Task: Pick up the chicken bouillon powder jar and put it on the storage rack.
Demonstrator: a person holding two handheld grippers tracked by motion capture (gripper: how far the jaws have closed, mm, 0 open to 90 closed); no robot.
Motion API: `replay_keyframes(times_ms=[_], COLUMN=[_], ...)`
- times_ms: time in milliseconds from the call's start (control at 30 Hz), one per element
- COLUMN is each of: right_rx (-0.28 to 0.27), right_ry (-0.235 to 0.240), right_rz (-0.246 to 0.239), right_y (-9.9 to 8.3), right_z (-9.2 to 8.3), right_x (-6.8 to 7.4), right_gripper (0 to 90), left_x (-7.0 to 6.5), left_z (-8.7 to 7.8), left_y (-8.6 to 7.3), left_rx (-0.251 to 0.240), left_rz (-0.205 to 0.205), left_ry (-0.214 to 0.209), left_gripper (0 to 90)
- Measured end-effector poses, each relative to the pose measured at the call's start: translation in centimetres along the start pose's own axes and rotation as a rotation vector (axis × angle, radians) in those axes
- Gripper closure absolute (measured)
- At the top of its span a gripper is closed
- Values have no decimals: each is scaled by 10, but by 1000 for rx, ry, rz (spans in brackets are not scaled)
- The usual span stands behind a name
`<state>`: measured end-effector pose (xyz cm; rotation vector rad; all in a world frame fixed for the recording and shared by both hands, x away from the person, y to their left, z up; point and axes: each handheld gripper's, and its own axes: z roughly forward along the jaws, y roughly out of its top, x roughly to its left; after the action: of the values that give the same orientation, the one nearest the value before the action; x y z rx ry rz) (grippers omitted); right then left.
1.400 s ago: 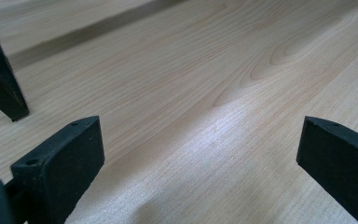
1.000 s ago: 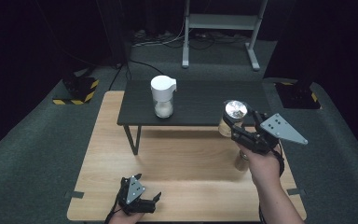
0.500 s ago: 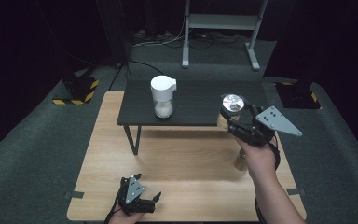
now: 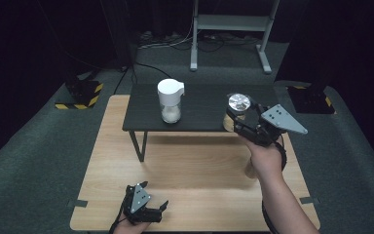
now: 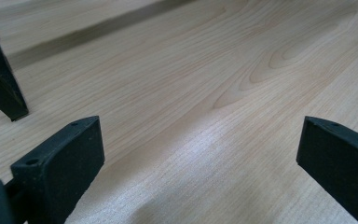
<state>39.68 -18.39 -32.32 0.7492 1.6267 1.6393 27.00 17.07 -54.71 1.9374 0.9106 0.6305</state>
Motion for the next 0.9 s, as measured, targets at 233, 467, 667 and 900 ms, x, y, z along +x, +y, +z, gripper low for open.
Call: replay_keyframes(times_ms=[233, 467, 667, 900], right_rx=[4, 1, 6, 10], right_ry=[-5, -10, -11, -13], right_rz=[1, 6, 11, 11], right_y=[1, 1, 0, -2], right_z=[10, 16, 22, 28], right_x=[1, 0, 0, 1], right_gripper=[343, 343, 343, 343], left_x=[0, 1, 1, 1], left_z=[0, -1, -1, -1], left_y=[0, 0, 0, 0], left_rx=[-3, -4, -6, -9], left_rz=[-1, -4, -3, -5], left_ry=[0, -2, -2, -5], left_gripper=[10, 10, 10, 10])
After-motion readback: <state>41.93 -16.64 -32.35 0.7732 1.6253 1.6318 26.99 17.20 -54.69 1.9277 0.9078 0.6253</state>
